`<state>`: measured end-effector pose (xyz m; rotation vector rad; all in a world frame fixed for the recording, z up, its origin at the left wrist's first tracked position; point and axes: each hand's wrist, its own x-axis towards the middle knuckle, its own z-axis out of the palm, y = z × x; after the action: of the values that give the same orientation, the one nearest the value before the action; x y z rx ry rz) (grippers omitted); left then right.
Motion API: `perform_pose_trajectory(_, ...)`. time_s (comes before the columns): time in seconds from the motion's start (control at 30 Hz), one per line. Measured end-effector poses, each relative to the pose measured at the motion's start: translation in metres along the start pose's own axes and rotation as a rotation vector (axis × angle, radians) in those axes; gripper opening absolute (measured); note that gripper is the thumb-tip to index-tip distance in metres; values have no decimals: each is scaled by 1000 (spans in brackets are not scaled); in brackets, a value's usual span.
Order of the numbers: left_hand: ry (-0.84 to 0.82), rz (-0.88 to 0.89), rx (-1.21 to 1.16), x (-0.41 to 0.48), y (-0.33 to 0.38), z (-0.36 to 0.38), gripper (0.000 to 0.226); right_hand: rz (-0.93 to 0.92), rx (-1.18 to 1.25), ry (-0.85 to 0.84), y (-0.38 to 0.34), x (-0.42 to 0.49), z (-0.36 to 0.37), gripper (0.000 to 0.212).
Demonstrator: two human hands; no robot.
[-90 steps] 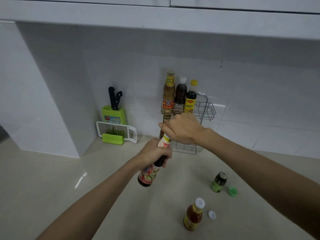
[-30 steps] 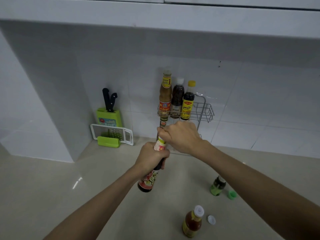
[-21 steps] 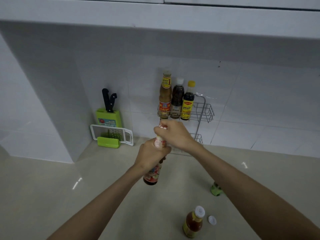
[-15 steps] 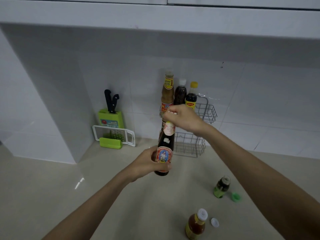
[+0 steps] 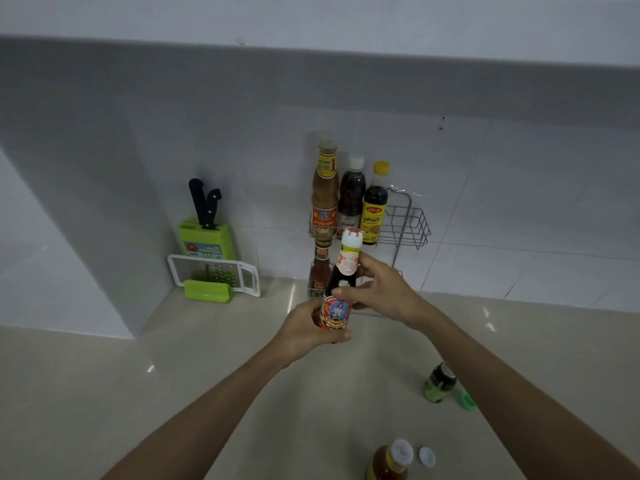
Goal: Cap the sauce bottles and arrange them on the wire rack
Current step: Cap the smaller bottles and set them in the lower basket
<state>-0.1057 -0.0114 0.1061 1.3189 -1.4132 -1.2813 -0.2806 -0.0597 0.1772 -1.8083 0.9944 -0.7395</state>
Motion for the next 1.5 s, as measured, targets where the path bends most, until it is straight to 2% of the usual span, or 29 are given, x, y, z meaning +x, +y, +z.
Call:
perform_pose_trajectory(0.1,-135,-73,204,27,-7,-8,80,8,-1,100,28,7,-2,44)
perform_pose_trajectory(0.17,-121,-152,319,45,-15,-18,101,21,-86,195,47,14,-2,43)
perform_pose_trajectory(0.27,-43,-191,309,76,-21,-31,102,32,-108,338,72,29,-3,40)
perform_pose_trajectory(0.4,31,-310,264,114,-30,-44,111,34,-93,408,99,55,3,30)
perform_pose_trajectory(0.53,8,-377,251,144,-38,-52,120,68,-187,398,121,82,10,30)
perform_pose_trajectory(0.67,-28,-402,241,157,-46,-54,116,108,-218,371,136,102,14,30)
perform_pose_trajectory(0.77,-55,-356,251,159,-53,-56,108,130,-310,321,144,113,17,27)
perform_pose_trajectory(0.87,-121,-266,233,158,-58,-57,95,143,-360,293,148,124,19,34)
perform_pose_trajectory(1.0,-124,-270,105,157,-69,-54,100,216,-361,221,150,138,18,37)
perform_pose_trajectory(1.23,-146,-280,113,162,-78,-55,103,286,-369,187,156,145,20,43)
perform_pose_trajectory(1.4,-117,-274,143,163,-79,-54,102,323,-278,149,154,144,23,52)
perform_pose_trajectory(1.5,-83,-289,155,164,-78,-53,99,368,-212,155,153,144,25,48)
